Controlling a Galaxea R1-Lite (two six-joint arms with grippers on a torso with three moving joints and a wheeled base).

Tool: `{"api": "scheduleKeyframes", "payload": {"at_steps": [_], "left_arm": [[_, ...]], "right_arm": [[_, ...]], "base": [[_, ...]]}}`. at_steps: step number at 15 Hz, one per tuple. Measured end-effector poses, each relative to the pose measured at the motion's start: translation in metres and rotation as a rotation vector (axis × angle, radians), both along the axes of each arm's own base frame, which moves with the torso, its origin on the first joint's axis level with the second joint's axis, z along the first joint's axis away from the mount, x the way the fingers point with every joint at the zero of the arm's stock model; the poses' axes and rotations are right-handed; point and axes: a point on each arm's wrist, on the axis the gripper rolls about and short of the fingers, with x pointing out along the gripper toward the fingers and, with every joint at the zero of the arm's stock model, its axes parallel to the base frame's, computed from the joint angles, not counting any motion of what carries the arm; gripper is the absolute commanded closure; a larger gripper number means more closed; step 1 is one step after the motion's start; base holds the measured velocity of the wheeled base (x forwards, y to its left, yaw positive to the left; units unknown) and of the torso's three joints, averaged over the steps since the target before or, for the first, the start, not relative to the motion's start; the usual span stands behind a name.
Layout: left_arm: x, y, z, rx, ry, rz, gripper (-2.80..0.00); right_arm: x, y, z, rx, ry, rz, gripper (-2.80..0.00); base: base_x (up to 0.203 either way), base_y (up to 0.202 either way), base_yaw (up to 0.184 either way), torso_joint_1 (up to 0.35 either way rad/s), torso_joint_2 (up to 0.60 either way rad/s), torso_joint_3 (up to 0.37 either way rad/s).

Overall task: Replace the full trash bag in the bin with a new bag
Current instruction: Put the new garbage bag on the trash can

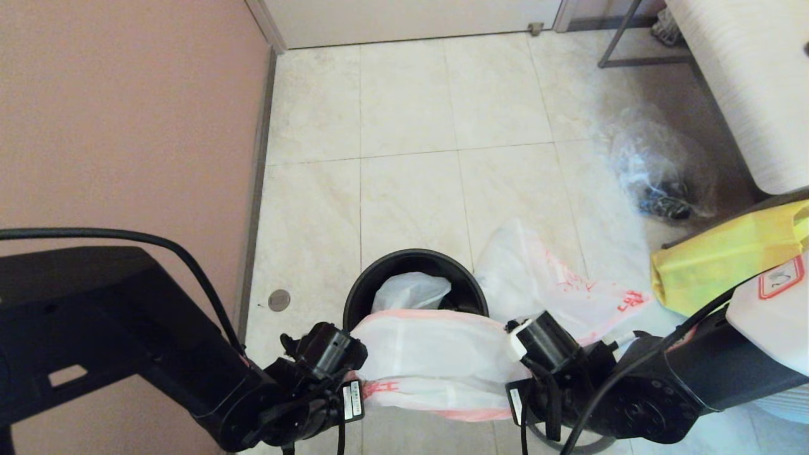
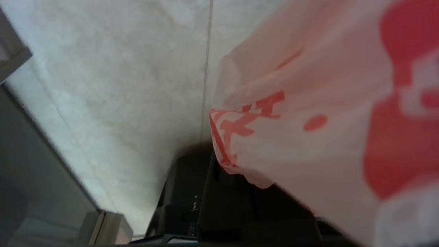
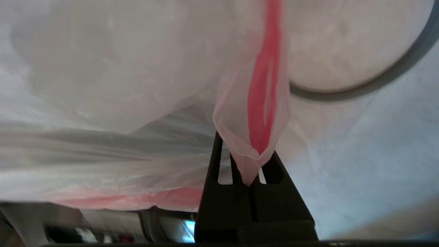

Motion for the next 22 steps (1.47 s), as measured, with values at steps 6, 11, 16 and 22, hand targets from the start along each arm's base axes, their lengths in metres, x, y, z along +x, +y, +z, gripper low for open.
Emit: {"api": "scheduleKeyframes", "payload": {"at_steps": [6,11,16,22], "left_arm": [[0.012,0.006,-0.013,0.058,0.000,0.035,0.00],[0.056,-0.002,-0.009,0.073,-0.083,0.070,0.00],[0.076,-0.012,-0.002,0.063,-0.142,0.103,0.00],[0.064,-0.016,0.017,0.010,-0.182,0.103,-2.80]], "right_arm": [[0.011,-0.009,-0.009,-0.067,-0.005,-0.059,0.00],[0.052,-0.003,0.001,-0.077,-0.085,-0.055,0.00],[0.075,-0.001,0.015,-0.106,-0.186,-0.090,0.00],[0.071,-0.007,0.030,-0.094,-0.214,-0.103,-2.80]], "base": [[0.000,0.000,0.000,0.000,0.00,0.000],[0.000,0.000,0.000,0.000,0.00,0.000],[0.000,0.000,0.000,0.000,0.00,0.000],[0.000,0.000,0.000,0.000,0.00,0.000]]}}
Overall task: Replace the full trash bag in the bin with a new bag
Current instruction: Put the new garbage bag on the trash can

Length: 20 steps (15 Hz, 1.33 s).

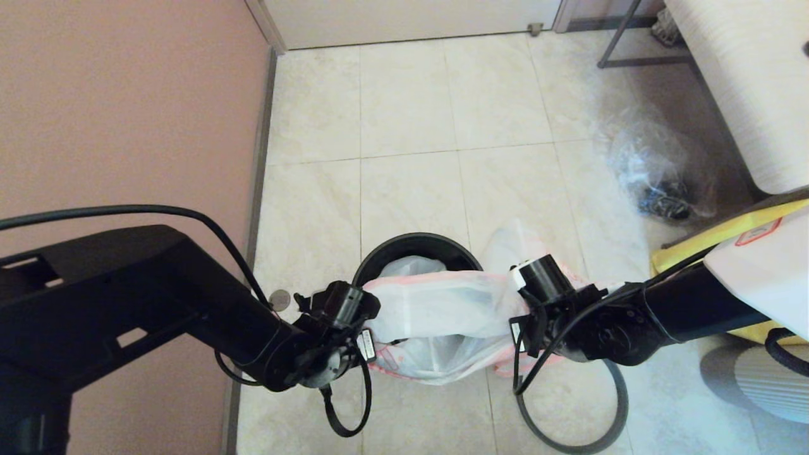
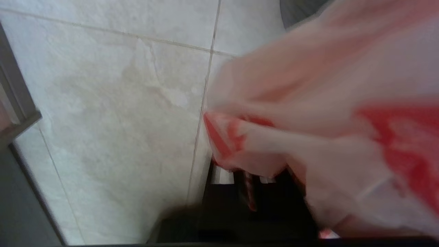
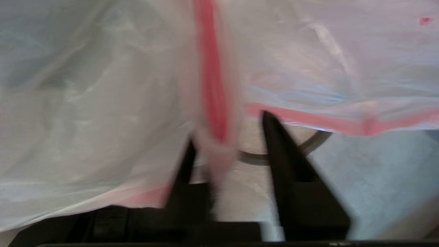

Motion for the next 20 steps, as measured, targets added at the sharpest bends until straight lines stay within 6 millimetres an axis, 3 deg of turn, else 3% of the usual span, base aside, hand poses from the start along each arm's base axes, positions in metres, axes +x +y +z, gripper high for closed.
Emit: {"api": "scheduleKeyframes", "payload": {"at_steps": [7,13,16,20], "left_arm": [[-0.019,0.010,0.005,-0.001,0.011,-0.008,-2.80],[-0.063,0.024,0.020,-0.018,0.037,-0.062,-2.80],[-0.073,0.026,0.027,-0.031,0.024,-0.075,-2.80],[-0.078,0.019,0.033,-0.043,0.006,-0.108,-2.80]], "right_arm": [[-0.019,-0.003,0.012,0.010,-0.038,0.041,-2.80],[-0.064,-0.006,0.019,-0.003,-0.007,0.149,-2.80],[-0.079,-0.007,0.025,0.032,0.005,0.209,-2.80],[-0.076,-0.007,0.034,0.146,-0.096,0.245,-2.80]], "base": [[0.000,0.000,0.000,0.000,0.00,0.000],[0.000,0.000,0.000,0.000,0.00,0.000],[0.000,0.000,0.000,0.000,0.00,0.000],[0.000,0.000,0.000,0.000,0.00,0.000]]}}
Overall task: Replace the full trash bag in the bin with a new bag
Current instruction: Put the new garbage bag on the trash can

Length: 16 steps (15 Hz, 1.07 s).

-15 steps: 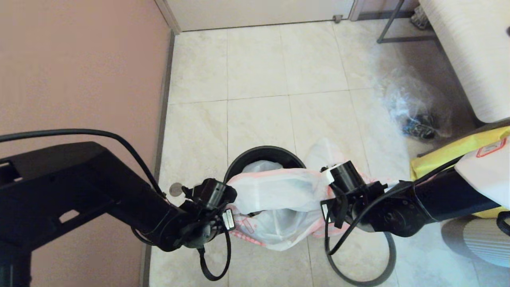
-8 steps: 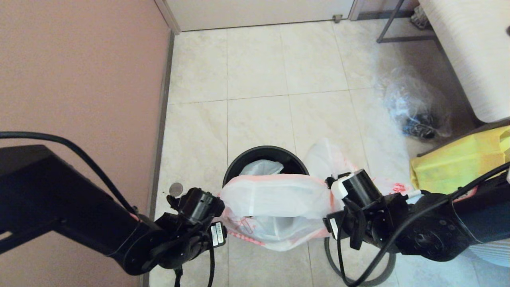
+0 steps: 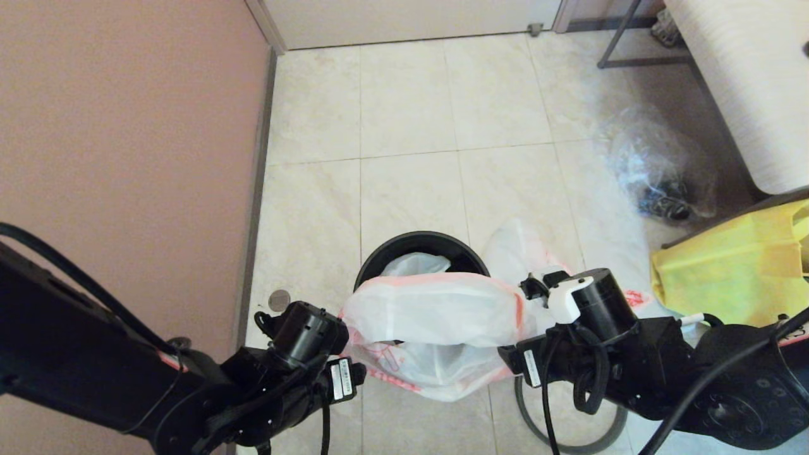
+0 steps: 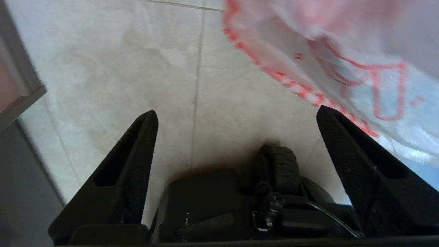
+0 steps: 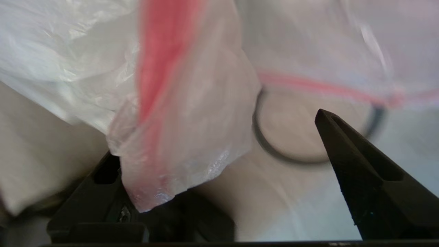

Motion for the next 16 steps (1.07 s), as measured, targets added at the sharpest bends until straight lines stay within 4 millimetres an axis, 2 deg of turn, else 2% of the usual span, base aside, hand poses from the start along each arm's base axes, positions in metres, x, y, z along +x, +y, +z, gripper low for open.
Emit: {"api": "scheduleKeyframes", "payload": {"at_steps": [4,8,11,14,16], "left_arm": [[0.001,-0.018,0.005,-0.029,-0.016,-0.052,-2.80],[0.017,-0.041,0.018,-0.106,-0.010,-0.021,-2.80],[0.027,-0.052,0.014,-0.146,0.063,0.014,-2.80],[0.038,-0.059,0.001,-0.136,0.087,0.017,-2.80],[0.051,-0.064,-0.004,-0.143,0.080,0.032,-2.80]], "right_arm": [[0.004,-0.011,-0.008,0.074,0.014,0.060,-2.80],[0.011,-0.013,-0.010,0.094,-0.009,0.047,-2.80],[0.013,-0.013,-0.011,0.093,-0.010,0.046,-2.80],[0.014,-0.013,-0.010,0.095,-0.016,0.041,-2.80],[0.013,-0.013,-0.008,0.096,-0.024,0.041,-2.80]], "base": [[0.000,0.000,0.000,0.000,0.00,0.000],[0.000,0.000,0.000,0.000,0.00,0.000],[0.000,0.000,0.000,0.000,0.00,0.000],[0.000,0.000,0.000,0.000,0.00,0.000],[0.000,0.000,0.000,0.000,0.00,0.000]]}}
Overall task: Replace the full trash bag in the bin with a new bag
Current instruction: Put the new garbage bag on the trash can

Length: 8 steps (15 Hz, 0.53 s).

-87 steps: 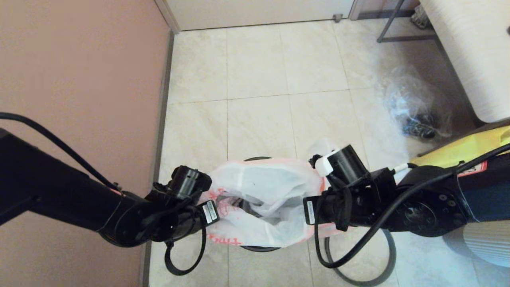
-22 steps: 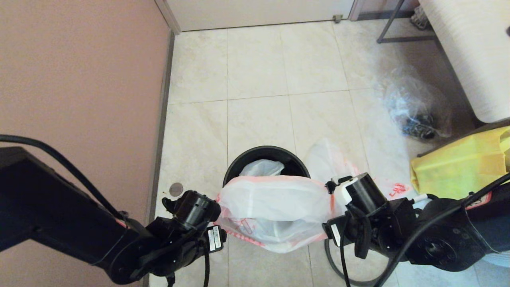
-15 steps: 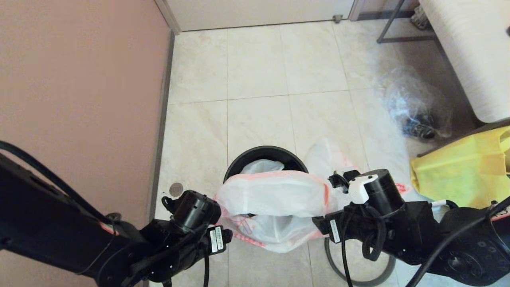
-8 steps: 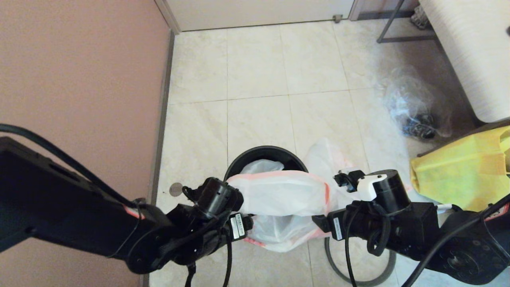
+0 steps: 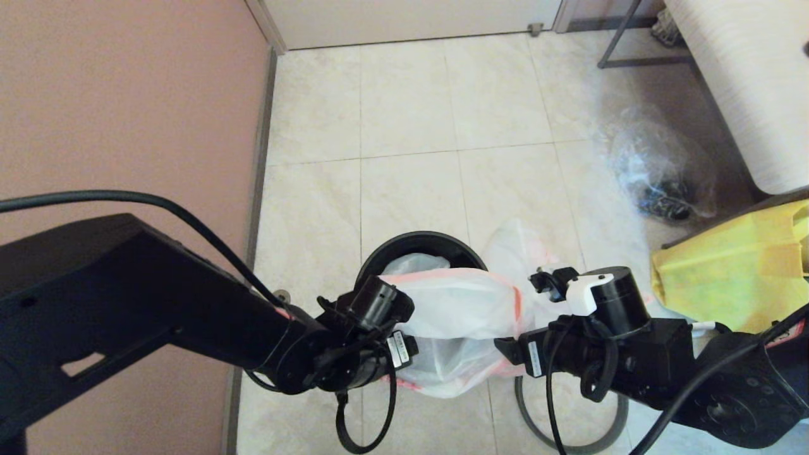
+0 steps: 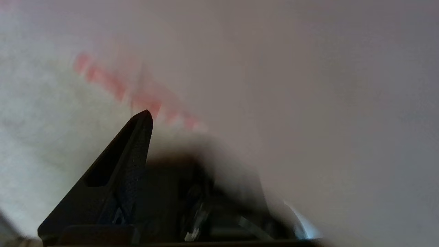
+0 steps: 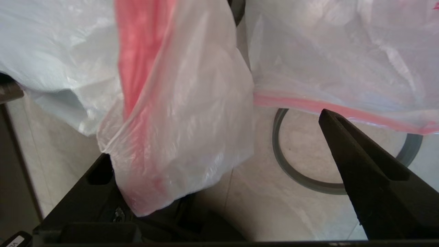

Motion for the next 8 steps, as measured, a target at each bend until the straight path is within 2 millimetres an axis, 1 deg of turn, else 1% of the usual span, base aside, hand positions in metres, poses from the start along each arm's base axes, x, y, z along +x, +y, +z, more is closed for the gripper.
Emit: {"api": "scheduleKeyframes", "payload": {"at_steps": [1,2,4,8], "left_arm": [[0.009,-0.001,-0.001,-0.009,-0.012,0.014,-2.80],[0.019,-0.002,-0.002,-0.019,-0.025,0.029,0.00],[0.033,0.000,-0.006,-0.021,-0.033,0.057,0.00],[0.039,0.001,-0.010,-0.013,-0.035,0.068,0.00]], "right_arm": [[-0.001,0.000,0.003,0.006,-0.008,0.002,-2.80],[-0.003,-0.001,0.005,0.009,-0.011,0.003,-2.80],[-0.005,-0.003,0.006,0.009,-0.011,0.002,-2.80],[-0.007,-0.004,0.007,0.011,-0.014,0.004,-2.80]], "base": [[0.000,0.000,0.000,0.000,0.00,0.000],[0.000,0.000,0.000,0.000,0.00,0.000],[0.000,0.000,0.000,0.000,0.00,0.000],[0.000,0.000,0.000,0.000,0.00,0.000]]}}
